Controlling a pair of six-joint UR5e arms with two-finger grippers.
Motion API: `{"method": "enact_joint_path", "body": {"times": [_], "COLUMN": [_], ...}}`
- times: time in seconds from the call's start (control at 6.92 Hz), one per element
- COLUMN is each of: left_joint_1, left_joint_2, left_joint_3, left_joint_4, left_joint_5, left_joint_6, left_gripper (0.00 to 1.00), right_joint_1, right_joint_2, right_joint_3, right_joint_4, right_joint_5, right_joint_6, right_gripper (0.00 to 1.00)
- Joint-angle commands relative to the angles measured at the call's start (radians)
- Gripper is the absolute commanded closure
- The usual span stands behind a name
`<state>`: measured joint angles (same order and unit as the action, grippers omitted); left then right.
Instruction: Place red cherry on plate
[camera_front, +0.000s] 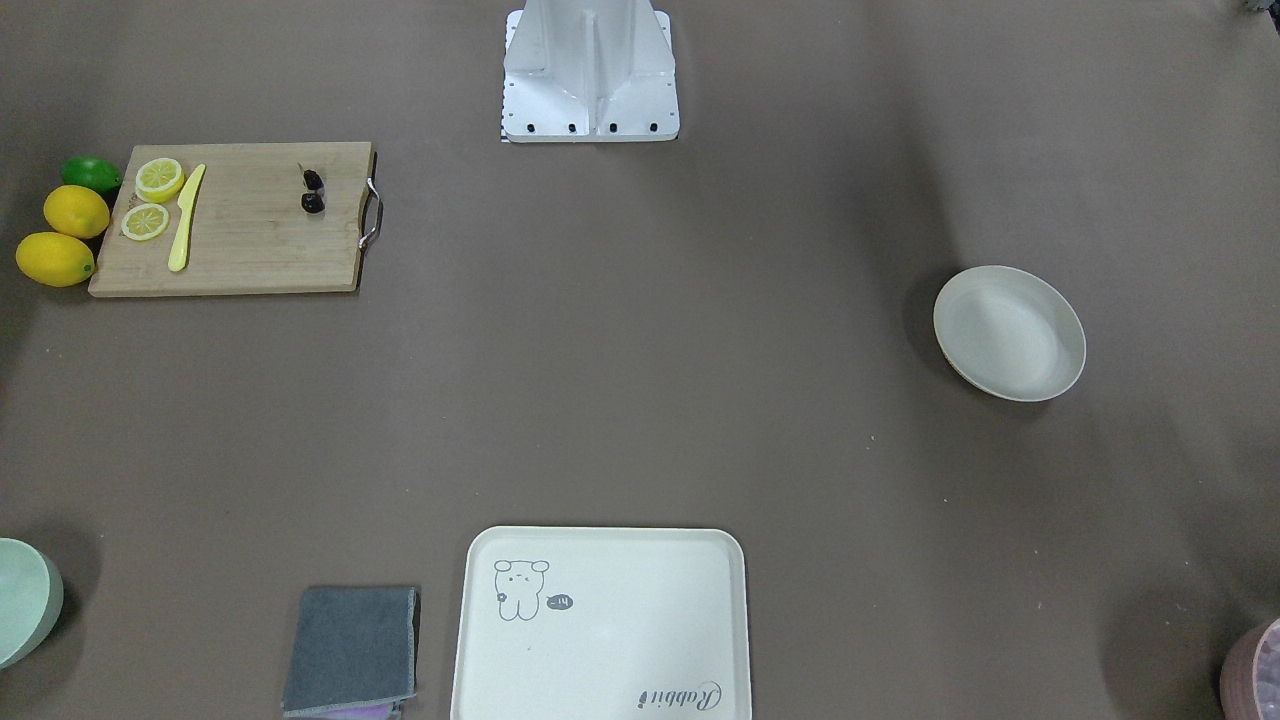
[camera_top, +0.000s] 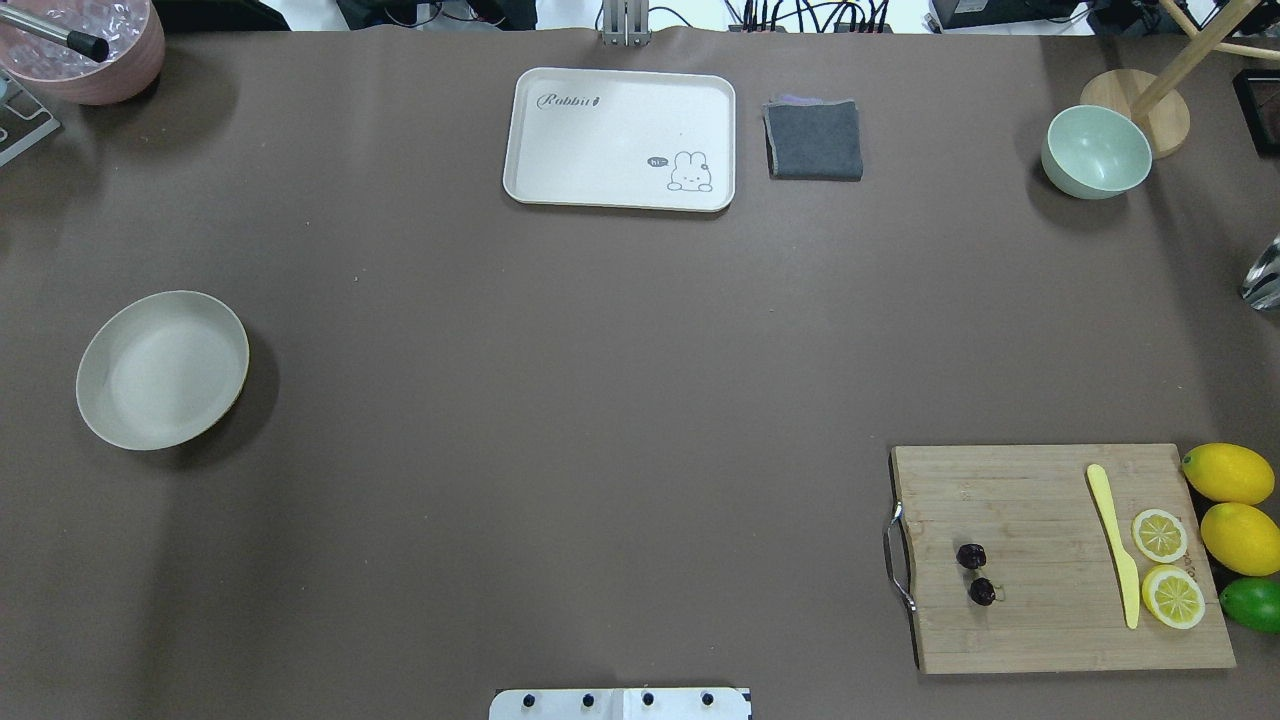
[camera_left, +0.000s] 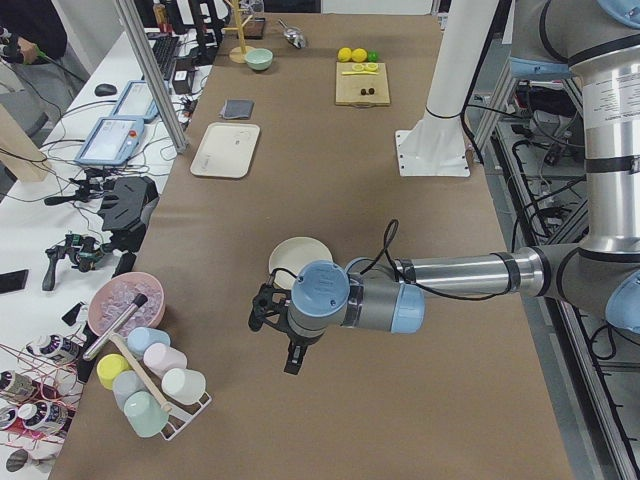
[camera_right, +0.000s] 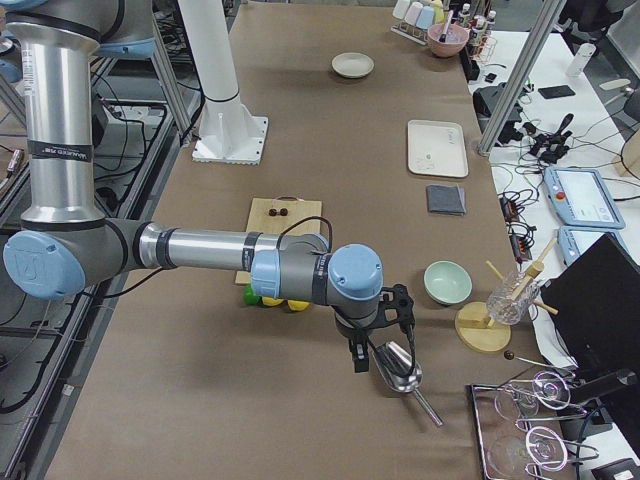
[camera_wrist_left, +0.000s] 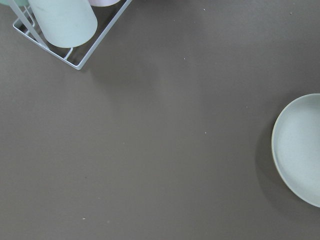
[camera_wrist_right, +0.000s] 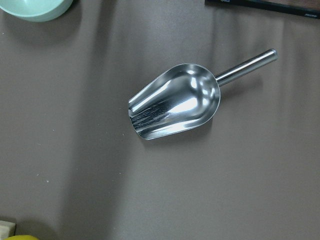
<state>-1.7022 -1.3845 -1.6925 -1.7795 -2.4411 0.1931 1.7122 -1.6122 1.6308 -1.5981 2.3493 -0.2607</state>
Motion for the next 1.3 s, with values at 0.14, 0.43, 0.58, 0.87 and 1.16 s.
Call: {"method": "enact_joint_path", "body": {"times": [0.14,0.43,0.58,0.87,1.16], "left_joint_1": [-0.011,-0.017,-0.014,-0.019,-0.005], "left_joint_2": [0.004,-0.016,-0.092,-0.128,-0.139], "left_joint_3": [0.025,0.071,0.129,0.126,0.136], "left_joint_4": [0.006,0.009,0.008,-0.003,0.005], "left_joint_5": [-0.007,-0.023,-0.030,-0.045,-0.134], "left_joint_6": [0.020,-0.006,-0.252,-0.223,-0.144], "left_gripper": [0.01,0.01,0.01,0.01,0.01], "right_joint_1": [0.009,0.017,0.017,0.017,0.017], "right_joint_2": [-0.011,-0.024,-0.055,-0.077,-0.074], "right_joint_3": [0.032,0.047,0.107,0.147,0.152], "right_joint_4": [0.001,0.001,0.001,-0.003,-0.008], "right_joint_5": [-0.002,0.001,-0.005,0.010,0.013], "right_joint_6": [0.006,0.008,0.024,0.050,0.066], "right_gripper": [0.01,0.01,0.01,0.01,0.01]}}
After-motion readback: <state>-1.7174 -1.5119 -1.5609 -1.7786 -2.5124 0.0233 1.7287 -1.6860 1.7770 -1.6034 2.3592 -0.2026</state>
